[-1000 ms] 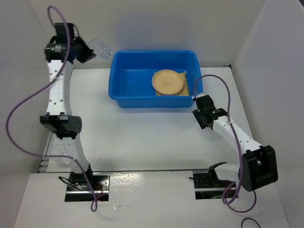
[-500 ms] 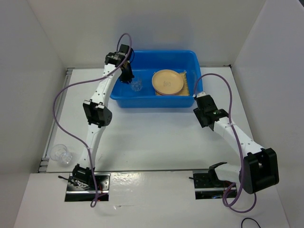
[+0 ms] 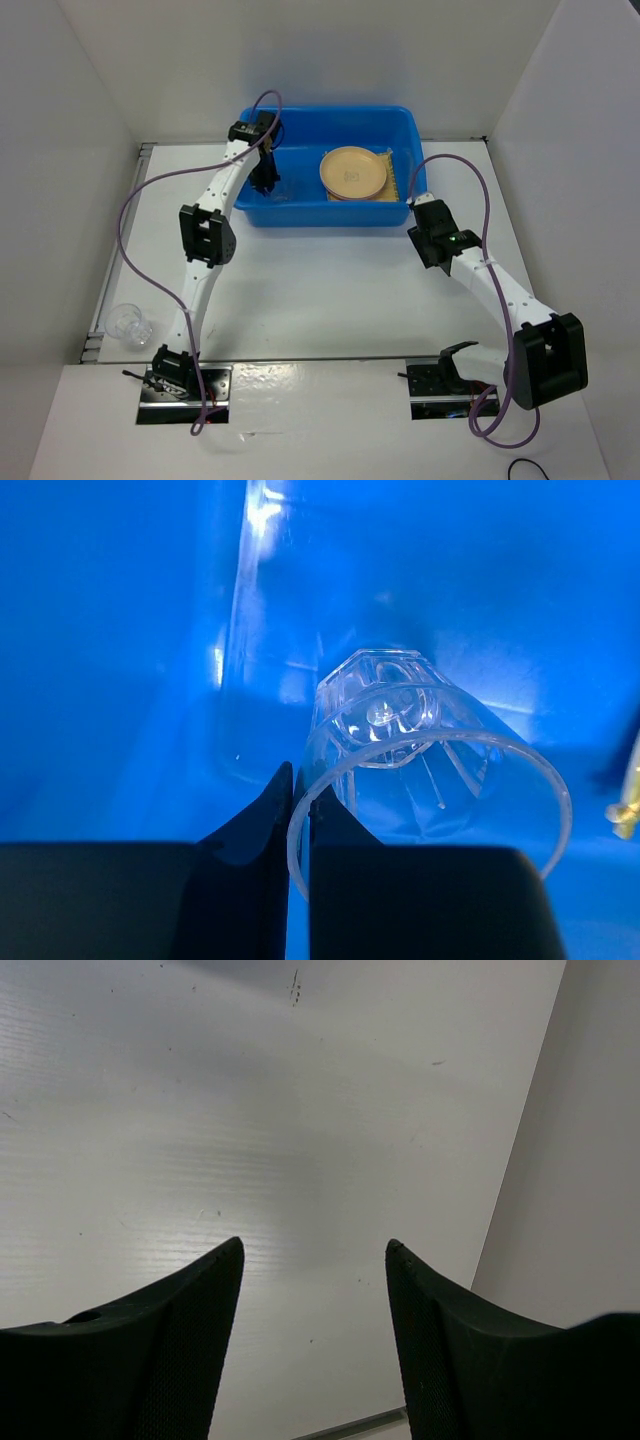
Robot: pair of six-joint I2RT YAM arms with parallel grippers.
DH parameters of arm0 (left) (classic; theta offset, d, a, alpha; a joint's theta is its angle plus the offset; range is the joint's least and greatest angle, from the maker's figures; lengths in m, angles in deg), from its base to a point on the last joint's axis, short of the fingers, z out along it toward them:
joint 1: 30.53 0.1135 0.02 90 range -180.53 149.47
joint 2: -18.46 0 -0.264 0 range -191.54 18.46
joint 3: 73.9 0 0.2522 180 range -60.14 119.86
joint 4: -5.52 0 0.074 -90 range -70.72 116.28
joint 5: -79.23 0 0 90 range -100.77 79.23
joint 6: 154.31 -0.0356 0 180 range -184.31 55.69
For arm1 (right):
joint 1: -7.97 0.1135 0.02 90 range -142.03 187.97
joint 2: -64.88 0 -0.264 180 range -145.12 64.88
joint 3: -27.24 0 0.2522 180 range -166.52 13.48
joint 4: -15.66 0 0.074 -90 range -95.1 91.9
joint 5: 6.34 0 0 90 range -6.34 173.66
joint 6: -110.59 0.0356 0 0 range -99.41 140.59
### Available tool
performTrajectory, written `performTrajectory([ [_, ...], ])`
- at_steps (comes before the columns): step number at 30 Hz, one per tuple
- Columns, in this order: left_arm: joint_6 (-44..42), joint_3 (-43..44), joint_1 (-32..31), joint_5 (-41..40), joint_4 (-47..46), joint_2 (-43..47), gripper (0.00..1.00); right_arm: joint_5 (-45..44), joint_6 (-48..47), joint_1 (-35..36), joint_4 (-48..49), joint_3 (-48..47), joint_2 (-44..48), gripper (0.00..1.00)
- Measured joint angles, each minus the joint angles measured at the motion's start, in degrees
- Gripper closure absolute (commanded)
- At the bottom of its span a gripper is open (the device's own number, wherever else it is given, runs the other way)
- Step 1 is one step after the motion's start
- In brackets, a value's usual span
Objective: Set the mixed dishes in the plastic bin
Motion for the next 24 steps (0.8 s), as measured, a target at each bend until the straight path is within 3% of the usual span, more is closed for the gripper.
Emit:
performTrajectory([
  [5, 0.13, -2.27, -0.15, 0.24, -0.24, 0.02, 0.84, 0.02, 0.02, 0.04, 0.07, 0.00, 0.00, 0.40],
  [8, 0.11, -2.43, -0.15, 0.22, -0.26, 0.11, 0.68, 0.22, -0.02, 0.09, 0.09, 0.00, 0.00, 0.40],
  [9, 0.17, -2.60, -0.15, 0.22, -0.28, 0.11, 0.60, 0.24, 0.00, 0.15, 0.09, 0.00, 0.00, 0.40],
  [10, 0.17, -2.75, -0.15, 0.22, -0.28, 0.26, 0.26, 0.24, 0.00, 0.26, 0.09, 0.00, 0.00, 0.40],
  [12, -0.26, -3.58, -0.13, 0.85, -0.37, 1.03, 0.00, 0.31, 0.00, 0.35, 0.11, 0.00, 0.00, 0.40],
  [19, 0.63, -9.55, 1.09, 0.50, -0.66, 12.94, 0.00, 0.66, -0.02, 0.39, 0.20, 0.00, 0.00, 0.40],
  [24, 1.46, -19.98, 4.87, -3.13, -1.70, 33.33, 0.00, 0.81, -0.02, 0.81, 0.26, 0.28, -0.13, 0.40],
])
